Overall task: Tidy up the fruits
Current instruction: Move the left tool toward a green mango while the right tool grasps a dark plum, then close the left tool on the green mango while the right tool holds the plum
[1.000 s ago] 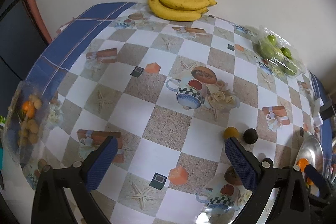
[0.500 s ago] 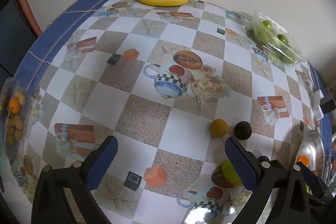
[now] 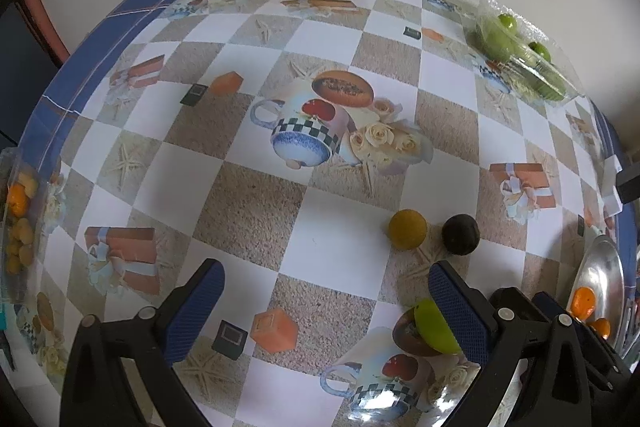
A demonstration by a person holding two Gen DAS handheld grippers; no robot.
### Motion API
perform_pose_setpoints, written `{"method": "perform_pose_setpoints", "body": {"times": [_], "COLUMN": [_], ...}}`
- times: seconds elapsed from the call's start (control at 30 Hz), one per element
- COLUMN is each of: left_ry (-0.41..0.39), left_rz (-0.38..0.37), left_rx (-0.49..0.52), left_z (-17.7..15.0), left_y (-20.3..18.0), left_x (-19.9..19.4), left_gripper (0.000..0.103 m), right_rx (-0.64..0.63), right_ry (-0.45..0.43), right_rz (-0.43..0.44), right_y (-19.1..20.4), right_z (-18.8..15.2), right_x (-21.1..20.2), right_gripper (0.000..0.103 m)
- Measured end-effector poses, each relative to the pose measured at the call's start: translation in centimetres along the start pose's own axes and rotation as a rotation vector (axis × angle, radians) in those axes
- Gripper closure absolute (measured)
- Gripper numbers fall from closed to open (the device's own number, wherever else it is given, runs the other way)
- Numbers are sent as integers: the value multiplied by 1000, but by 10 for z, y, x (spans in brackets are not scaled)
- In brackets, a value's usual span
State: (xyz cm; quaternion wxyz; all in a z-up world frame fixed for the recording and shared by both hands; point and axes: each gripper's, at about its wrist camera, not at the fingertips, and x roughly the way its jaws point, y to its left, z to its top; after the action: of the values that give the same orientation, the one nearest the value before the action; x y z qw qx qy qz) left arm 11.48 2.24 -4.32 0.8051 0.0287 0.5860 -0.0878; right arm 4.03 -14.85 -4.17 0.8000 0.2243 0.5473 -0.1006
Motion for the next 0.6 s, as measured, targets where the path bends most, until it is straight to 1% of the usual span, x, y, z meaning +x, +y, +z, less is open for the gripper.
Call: {"method": "perform_pose_setpoints", "body": {"times": [0.1, 0.17, 0.3, 0.43, 0.6], "left_ry": [13, 26, 55, 70, 79], "left_rz": [4, 4, -2, -25, -44], "left_rx": [-11, -19, -40, -73, -90], "left_z": [0, -1, -2, -2, -3], "left_y": [1, 2, 5, 8, 10], "left_x": [3, 5, 11, 12, 13], "left_gripper": [0, 0, 0, 0, 0], "right_rx": [-6, -11, -15, -17, -13], "right_ry": [10, 15, 30, 35, 41], "right_rz": [-7, -20, -17, -23, -19], "right_y": [0, 1, 2, 3, 2], "right_z": [0, -1, -1, -1, -2], "right_x": [4, 6, 11, 13, 13], "right_gripper": [58, 64, 66, 68, 75]}}
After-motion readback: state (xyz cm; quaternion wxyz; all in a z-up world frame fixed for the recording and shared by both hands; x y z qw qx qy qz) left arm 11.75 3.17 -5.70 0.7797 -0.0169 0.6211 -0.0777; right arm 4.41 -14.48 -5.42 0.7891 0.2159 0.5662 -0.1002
